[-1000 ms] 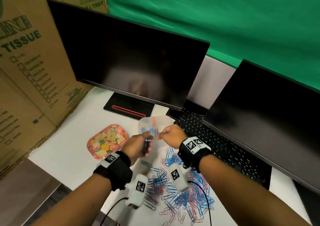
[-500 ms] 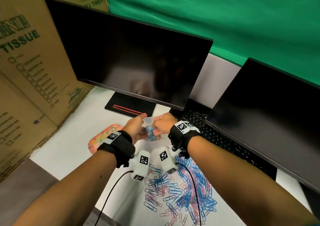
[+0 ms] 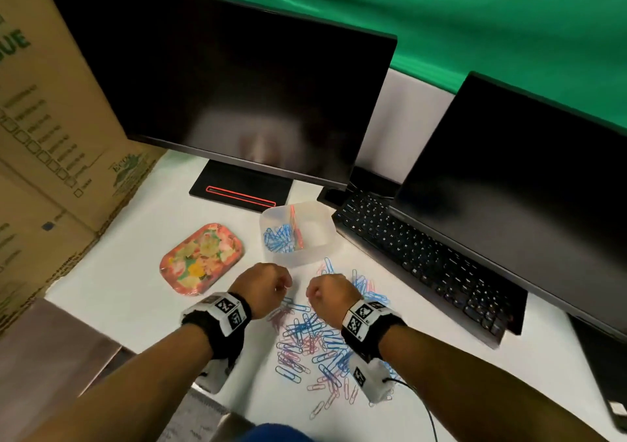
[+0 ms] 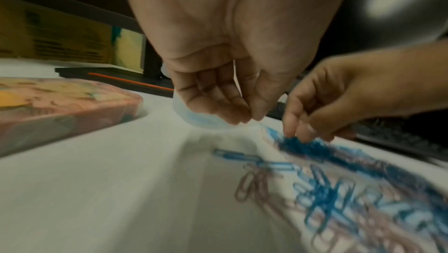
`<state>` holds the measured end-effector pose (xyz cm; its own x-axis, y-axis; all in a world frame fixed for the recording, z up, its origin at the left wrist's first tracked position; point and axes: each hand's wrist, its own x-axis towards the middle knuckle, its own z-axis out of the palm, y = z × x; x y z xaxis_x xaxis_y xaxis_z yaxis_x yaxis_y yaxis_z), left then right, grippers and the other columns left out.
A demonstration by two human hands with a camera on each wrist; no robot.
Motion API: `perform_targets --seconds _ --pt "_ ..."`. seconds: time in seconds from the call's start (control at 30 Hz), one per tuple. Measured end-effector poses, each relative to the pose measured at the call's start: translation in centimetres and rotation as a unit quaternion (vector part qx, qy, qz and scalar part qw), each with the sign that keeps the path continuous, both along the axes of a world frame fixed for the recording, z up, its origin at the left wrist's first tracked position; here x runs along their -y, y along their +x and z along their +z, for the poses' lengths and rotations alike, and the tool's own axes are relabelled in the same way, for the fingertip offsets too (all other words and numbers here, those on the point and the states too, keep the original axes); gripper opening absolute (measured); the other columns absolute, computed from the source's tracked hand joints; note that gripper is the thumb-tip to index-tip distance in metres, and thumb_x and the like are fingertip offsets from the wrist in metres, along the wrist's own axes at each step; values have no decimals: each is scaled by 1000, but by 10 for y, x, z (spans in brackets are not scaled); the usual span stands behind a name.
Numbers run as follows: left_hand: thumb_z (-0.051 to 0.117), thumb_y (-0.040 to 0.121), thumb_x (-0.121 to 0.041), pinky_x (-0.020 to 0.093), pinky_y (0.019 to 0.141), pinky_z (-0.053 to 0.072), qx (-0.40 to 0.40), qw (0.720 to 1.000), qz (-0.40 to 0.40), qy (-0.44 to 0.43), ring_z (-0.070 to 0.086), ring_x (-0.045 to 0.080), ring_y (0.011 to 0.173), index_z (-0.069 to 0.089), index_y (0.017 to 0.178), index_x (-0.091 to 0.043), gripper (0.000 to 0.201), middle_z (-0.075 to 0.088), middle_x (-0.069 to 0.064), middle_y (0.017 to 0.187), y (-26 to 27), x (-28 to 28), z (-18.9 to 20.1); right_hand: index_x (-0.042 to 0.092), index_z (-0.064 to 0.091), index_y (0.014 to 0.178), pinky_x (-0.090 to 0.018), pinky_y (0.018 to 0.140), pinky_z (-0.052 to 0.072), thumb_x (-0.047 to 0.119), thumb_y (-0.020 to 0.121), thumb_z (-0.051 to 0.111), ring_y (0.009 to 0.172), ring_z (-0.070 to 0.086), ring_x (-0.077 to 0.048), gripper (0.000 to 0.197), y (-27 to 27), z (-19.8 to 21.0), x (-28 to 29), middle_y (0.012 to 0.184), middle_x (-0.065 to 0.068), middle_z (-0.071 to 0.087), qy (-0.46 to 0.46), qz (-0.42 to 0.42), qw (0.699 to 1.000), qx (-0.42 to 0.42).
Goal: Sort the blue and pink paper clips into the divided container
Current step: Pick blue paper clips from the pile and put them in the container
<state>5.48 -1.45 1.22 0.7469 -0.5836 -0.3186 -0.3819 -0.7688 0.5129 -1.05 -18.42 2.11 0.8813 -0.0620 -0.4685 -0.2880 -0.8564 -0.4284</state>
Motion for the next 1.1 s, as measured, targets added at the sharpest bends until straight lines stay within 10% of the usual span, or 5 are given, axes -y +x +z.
perform_targets --seconds 0.1,0.53,0.87,1.1 --pt "54 83 -17 31 82 45 30 995 -51 82 58 24 106 64 112 -24 31 60 1 113 -2 10 -15 20 67 106 -33 89 51 15 88 53 104 61 -29 23 -2 -6 -11 112 -7 64 -23 49 998 25" --pt "55 84 -34 36 75 48 48 991 5 128 60 29 98 63 98 -14 26 61 8 105 -6 2 -31 12 59 113 -35 88 51 -2 84 52 105 59 -33 33 4 -23 -32 114 -12 61 -41 81 996 18" --pt "51 86 -9 31 67 46 10 996 78 -47 60 27 78 59 94 -20 16 69 4 85 -14 -19 -27 14 64 108 -32 92 49 3 87 51 108 58 -27 28 6 -38 -26 115 -9 58 5 18 999 46" --pt "45 82 3 22 71 45 -99 982 89 -133 55 13 72 60 86 -23 30 62 -2 83 -26 -20 -22 20 60 83 -18 70 44 7 87 58 75 57 -15 14 -21 -27 16 84 -1 60 131 -81 984 92"
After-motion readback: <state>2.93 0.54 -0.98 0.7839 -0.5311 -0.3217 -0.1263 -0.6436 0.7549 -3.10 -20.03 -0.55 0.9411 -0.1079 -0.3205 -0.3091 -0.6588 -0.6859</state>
